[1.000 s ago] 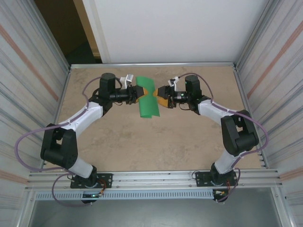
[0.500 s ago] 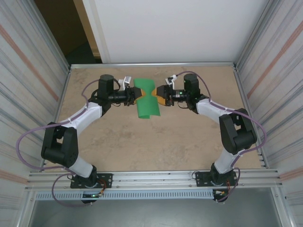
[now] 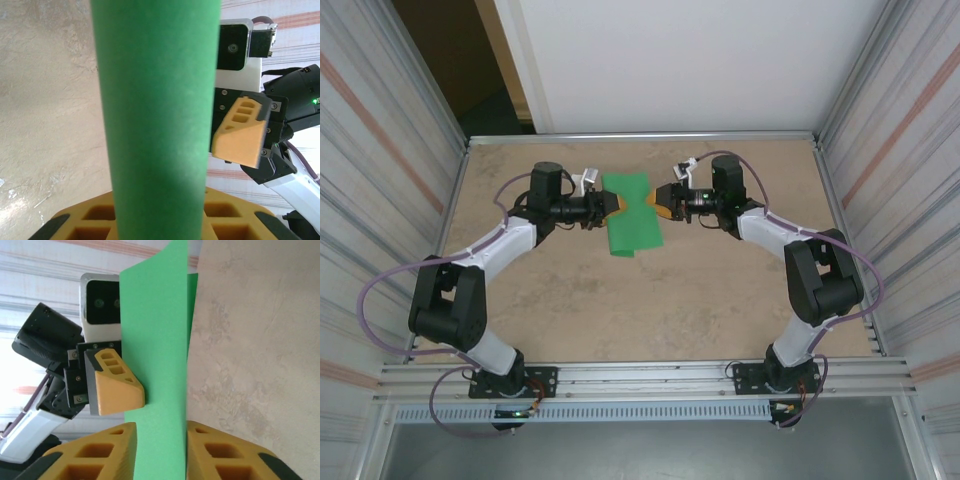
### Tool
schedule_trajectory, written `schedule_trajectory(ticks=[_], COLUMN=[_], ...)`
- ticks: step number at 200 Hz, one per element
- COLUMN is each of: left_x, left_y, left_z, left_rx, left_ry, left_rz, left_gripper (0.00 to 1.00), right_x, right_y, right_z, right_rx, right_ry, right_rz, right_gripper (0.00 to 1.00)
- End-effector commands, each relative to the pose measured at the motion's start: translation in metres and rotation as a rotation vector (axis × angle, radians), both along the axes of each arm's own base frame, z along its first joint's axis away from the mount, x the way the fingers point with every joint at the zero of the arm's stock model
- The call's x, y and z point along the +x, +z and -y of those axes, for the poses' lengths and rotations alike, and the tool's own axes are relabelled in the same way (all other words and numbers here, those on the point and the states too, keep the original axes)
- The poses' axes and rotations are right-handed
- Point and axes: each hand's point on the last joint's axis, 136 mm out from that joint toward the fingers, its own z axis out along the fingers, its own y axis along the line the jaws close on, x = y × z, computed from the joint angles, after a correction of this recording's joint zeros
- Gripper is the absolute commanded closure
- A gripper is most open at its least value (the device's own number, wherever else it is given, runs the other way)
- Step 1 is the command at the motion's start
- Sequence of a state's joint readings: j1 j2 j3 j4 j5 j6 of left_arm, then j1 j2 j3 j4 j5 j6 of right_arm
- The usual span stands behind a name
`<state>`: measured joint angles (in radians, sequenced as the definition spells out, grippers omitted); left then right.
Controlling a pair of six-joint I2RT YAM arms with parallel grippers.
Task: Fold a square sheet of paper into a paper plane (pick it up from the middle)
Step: First fold in half a square sheet of paper at the center of the table.
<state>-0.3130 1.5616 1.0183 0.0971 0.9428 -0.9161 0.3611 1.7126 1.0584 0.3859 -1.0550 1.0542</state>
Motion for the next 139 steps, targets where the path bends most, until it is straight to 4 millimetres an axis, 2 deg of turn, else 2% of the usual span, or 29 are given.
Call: schedule_trajectory(ticks=[1,39,74,99,122,139], left_x=[-0.002,0.000,0.002,0.003,0.003,0.003], left_y=[-0.011,-0.017,-0.032,-0.052,-0.074,-0.083], left_z=[-0.003,-0.003,-0.005,-0.010,-0.020,-0.030], left_rx=[0.011,0.020,0.039,0.094,0.169,0.215], left_ry=[-0.012,-0.006,0.011,0.048,0.087,0.123], left_rz=[-0.015,-0.028,-0.058,-0.090,-0.118,-0.120], left_gripper=[0.72,0.71,0.67,0.57,0.43,0.31], right_x=[-0.002,-0.001,0.001,0.004,0.010,0.012], right_y=[0.007,0.003,-0.004,-0.014,-0.023,-0.024], right_z=[0.001,0.003,0.004,0.009,0.023,0.033], right_rx=[-0.014,-0.044,-0.060,-0.085,-0.115,-0.150], right_ry=[0.011,-0.010,-0.032,-0.063,-0.114,-0.147], right_rz=[0.020,0.010,-0.004,-0.029,-0.057,-0.054], right_gripper=[0.77,0.93,1.00,1.00,1.00,1.00])
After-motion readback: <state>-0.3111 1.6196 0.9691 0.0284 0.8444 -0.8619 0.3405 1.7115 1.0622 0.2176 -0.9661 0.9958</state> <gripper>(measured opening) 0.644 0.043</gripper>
